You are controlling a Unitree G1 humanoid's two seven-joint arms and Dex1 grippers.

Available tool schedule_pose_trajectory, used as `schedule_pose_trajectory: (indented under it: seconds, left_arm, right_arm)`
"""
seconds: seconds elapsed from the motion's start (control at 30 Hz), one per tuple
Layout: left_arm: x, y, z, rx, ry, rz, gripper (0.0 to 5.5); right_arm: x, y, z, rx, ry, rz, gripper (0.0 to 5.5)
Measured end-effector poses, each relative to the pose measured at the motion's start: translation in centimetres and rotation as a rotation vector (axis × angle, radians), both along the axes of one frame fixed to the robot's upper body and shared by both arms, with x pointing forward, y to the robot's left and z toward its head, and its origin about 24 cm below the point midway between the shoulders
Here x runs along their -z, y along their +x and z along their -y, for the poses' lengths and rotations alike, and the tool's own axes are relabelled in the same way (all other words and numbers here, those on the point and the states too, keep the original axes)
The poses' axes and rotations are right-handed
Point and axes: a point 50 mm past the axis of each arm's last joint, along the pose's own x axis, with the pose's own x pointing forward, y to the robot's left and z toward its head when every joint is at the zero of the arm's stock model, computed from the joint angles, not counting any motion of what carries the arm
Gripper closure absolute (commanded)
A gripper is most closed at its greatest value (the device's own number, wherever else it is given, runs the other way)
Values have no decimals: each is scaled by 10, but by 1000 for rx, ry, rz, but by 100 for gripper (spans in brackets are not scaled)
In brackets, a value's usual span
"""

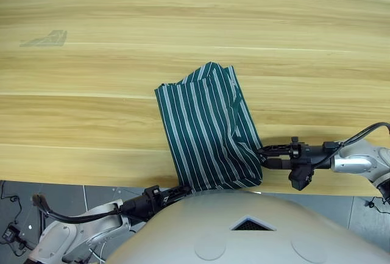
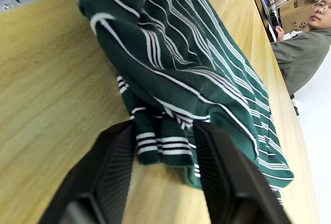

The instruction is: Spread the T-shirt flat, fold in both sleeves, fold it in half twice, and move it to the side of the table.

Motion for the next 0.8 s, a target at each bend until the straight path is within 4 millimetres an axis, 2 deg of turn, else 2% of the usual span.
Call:
schedule_pose_trajectory:
  seconds: [0.03,0.1,0.4,0.7,0.8]
  left_arm:
    - [0,0,0,0,0,0,528]
    - [0,0,0,0,0,0,528]
    - [1,0,0,2,0,10,528]
    - [2,-1,0,-4,-4,9,528]
    - [2,-1,0,-4,-3,9,528]
  right_arm:
    - [1,-1,0,3,-3,-10,422]
    - [2,-2,0,3,-10,-24,399]
    - [-2,-5,-3,24,39,-76,254]
    - [-9,-3,11,-2,59,-23,92]
    - [-14,3,19,-51,38,45,39]
